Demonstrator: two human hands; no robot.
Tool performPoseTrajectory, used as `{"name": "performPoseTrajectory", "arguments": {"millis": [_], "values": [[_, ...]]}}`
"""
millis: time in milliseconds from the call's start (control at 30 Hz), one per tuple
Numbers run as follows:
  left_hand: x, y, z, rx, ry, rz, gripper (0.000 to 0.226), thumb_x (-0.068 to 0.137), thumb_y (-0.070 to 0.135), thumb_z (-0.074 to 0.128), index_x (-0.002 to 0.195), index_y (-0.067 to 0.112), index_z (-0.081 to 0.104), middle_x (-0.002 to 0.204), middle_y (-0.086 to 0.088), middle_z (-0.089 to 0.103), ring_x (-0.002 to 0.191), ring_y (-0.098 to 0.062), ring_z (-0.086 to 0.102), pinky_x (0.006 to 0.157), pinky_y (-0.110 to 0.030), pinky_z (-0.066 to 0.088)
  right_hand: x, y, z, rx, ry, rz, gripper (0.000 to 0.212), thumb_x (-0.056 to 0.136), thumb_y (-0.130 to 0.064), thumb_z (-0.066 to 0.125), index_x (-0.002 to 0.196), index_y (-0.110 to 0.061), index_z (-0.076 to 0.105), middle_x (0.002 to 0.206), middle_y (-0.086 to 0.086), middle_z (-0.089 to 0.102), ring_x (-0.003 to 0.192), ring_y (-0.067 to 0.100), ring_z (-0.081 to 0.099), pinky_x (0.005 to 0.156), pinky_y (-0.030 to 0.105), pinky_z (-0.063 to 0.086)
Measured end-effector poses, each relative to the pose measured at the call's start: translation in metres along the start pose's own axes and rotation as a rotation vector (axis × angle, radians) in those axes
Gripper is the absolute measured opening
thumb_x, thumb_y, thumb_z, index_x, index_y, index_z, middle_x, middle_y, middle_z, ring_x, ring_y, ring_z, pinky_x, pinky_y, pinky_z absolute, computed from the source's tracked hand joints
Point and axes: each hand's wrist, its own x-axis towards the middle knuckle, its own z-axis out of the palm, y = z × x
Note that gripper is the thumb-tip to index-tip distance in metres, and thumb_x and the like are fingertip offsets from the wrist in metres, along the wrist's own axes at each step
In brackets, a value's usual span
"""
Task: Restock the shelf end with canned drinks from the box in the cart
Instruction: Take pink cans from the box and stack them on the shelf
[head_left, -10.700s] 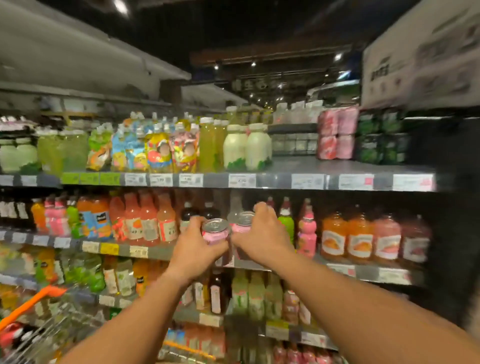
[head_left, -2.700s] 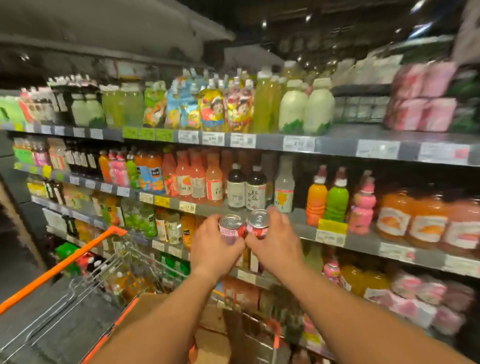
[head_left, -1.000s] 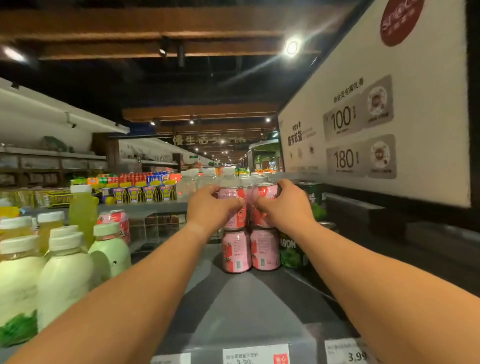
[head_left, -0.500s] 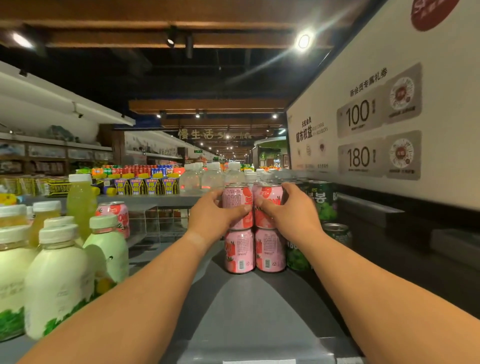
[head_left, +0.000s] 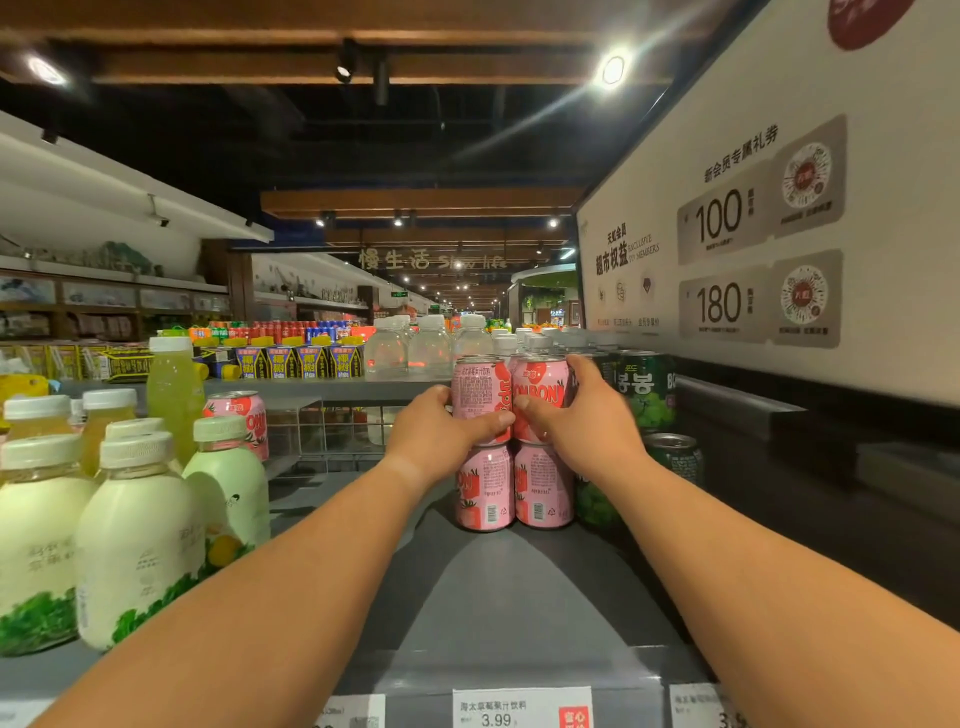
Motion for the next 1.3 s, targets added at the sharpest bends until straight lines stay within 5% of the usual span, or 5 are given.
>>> {"name": "performPoseTrajectory", "arguments": {"millis": [400, 700, 1033, 1200, 1300], "values": [[-0.004, 0.0, -0.004, 0.033, -0.014, -0.02, 0.047, 0.072, 0.043, 0.086, 0.109, 0.02, 0.067, 0.1, 0.004, 0.075, 0.092, -0.015, 0.072, 0.088, -0.044, 0.058, -0.002, -0.003, 0.002, -0.041, -0.011, 0.027, 0.079, 0.082, -0.046, 0.073, 0.146, -0.021, 0.033, 0.121, 0.002, 0.065, 0.105, 0.022, 0.064, 0.08, 0.032, 0.05], [-0.004, -0.003, -0.005, 0.111, 0.012, -0.026, 0.066, 0.066, 0.056, 0.085, 0.113, 0.016, 0.06, 0.1, -0.001, 0.073, 0.088, -0.016, 0.07, 0.081, -0.038, 0.059, -0.007, -0.004, 0.005, -0.079, -0.008, 0.063, 0.071, 0.079, -0.048, 0.074, 0.134, -0.016, 0.041, 0.111, 0.005, 0.066, 0.097, 0.026, 0.065, 0.077, 0.036, 0.054], [-0.019, 0.03, -0.033, 0.294, 0.111, 0.022, 0.109, 0.059, 0.071, 0.08, 0.147, 0.019, 0.041, 0.142, 0.0, 0.052, 0.127, -0.018, 0.052, 0.105, -0.035, 0.045, -0.007, -0.019, 0.003, -0.116, 0.098, 0.046, 0.085, 0.075, -0.068, 0.064, 0.135, -0.013, 0.037, 0.126, 0.012, 0.053, 0.113, 0.034, 0.055, 0.088, 0.046, 0.05], [-0.065, 0.062, -0.074, 0.393, 0.158, 0.077, 0.097, 0.064, 0.072, 0.076, 0.142, 0.024, 0.043, 0.139, 0.004, 0.054, 0.117, -0.015, 0.055, 0.099, -0.036, 0.049, -0.017, -0.051, -0.021, -0.237, 0.124, -0.012, 0.084, 0.079, -0.068, 0.061, 0.132, -0.006, 0.041, 0.127, 0.017, 0.048, 0.115, 0.038, 0.05, 0.09, 0.046, 0.045], [-0.098, 0.076, -0.096, 0.409, 0.255, 0.13, 0.076, 0.071, 0.065, 0.076, 0.13, 0.023, 0.052, 0.129, 0.005, 0.06, 0.102, -0.008, 0.059, 0.085, -0.024, 0.049, -0.034, -0.083, -0.038, -0.223, 0.141, -0.073, 0.076, 0.081, -0.065, 0.06, 0.127, -0.006, 0.044, 0.125, 0.016, 0.048, 0.117, 0.037, 0.047, 0.092, 0.047, 0.043]]}}
